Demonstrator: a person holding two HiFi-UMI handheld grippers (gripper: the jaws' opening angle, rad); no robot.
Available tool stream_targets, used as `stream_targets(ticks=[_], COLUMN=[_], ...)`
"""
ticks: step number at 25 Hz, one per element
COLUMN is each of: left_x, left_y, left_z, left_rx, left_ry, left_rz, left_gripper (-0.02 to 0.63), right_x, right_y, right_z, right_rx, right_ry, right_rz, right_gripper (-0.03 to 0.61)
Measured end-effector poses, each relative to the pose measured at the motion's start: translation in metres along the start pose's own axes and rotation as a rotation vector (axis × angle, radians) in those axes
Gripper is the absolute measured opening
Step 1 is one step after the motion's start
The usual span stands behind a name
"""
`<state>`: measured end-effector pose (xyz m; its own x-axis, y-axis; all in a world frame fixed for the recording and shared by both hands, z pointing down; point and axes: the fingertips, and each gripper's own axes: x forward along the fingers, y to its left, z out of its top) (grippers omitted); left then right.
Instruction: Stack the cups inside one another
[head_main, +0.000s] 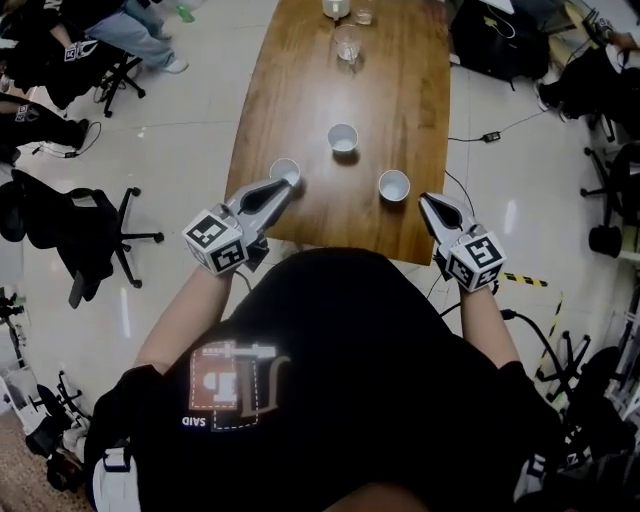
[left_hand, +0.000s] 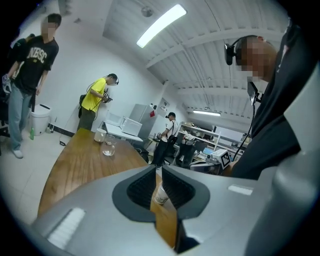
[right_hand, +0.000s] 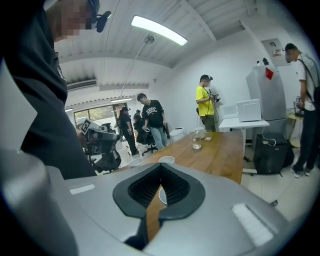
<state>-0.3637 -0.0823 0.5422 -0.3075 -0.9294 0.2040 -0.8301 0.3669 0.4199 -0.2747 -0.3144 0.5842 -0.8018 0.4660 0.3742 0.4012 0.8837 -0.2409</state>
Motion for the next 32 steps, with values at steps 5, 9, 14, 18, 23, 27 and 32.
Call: stream_targets(ticks=[5, 9, 14, 18, 23, 27, 32], left_x=[-0.007, -0.027, -0.042, -0.050, -0.062, -0.076, -0.089], left_y=[0.029, 0.055, 0.071, 0.070, 0.066, 0.071, 0.078], left_z=[0.002, 0.005, 0.000, 0.001, 0.001, 0.000, -0.003], left_rx=[-0.003, 0.006, 0.015, 0.013, -0.007, -0.015, -0.028], left_ry=[0.015, 0.023, 0.037, 0.007, -0.028, -0.044, -0.048], left_rz=[-0.084, -0.122, -0.125, -0.066, 0.005, 0.048, 0.063], left_gripper=[0.043, 0.051, 0.063, 0.063, 0.063, 0.063, 0.064], right_x=[0.017, 0.048, 0.093, 0.129, 0.176, 0.214, 0.246], right_y=[0.027, 0.055, 0.093, 0.129, 0.154, 0.168, 0.175], right_z=[-0.007, -0.004, -0.001, -0.004, -0.012, -0.036, -0.071], right_rx=[0.008, -0.004, -0.086, -0.247, -0.431, -0.638, -0.872], right_ry=[0.055, 0.084, 0.121, 0.181, 0.284, 0.413, 0.554], right_rz=[-0.067, -0.082, -0.007, 0.150, 0.314, 0.384, 0.434], right_gripper=[0.015, 0.029, 0.048, 0.067, 0.097, 0.127, 0.141])
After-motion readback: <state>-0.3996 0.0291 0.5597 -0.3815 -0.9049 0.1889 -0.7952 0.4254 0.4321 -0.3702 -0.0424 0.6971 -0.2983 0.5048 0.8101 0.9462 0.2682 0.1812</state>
